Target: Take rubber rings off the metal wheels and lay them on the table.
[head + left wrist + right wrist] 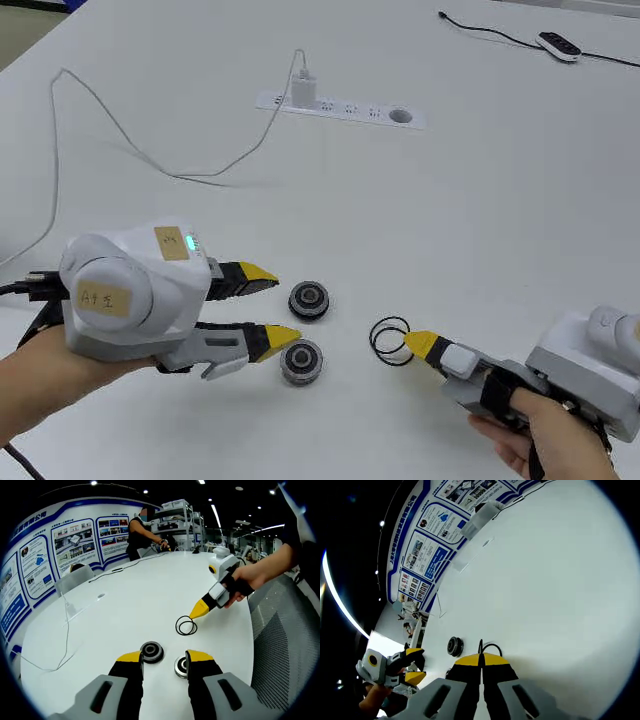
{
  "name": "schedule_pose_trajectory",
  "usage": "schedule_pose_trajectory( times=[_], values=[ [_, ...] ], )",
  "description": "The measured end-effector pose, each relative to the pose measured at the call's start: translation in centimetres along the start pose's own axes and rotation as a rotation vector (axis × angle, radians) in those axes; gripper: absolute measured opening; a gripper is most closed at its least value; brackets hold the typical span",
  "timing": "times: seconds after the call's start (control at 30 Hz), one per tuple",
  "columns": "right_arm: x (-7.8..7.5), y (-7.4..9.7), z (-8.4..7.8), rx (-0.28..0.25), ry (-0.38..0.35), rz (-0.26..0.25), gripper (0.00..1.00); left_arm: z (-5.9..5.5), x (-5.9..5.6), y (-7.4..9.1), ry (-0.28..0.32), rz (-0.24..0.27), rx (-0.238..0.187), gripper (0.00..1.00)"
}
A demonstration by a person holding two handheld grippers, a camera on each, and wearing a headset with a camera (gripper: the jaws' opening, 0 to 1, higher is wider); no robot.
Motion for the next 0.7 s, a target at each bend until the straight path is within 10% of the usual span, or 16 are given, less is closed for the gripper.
schedule_pose_trajectory(
  times=[0.5, 0.7],
  values=[
    [-0.1, 0.8, -0.4, 0.05, 0.119, -0.104, 0.09, 0.1, -0.5, -0.2, -0.009, -0.013, 0.011, 0.34],
    [0.9, 0.9, 0.2, 0.005, 0.146, -0.066, 0.11, 0.2, -0.1, -0.8, -0.018, -0.015, 0.019, 0.34]
  ],
)
Point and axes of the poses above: the centre of the closed fingertips' face, and the gripper's own axes: y roughly backward along the fingers, x roughly to its left, z roughly out of its top, the point moved 4 cm from there along y, roughly backward along the fingers, and after that the axes turned 11 degrees about z, right-handed, at the moved point
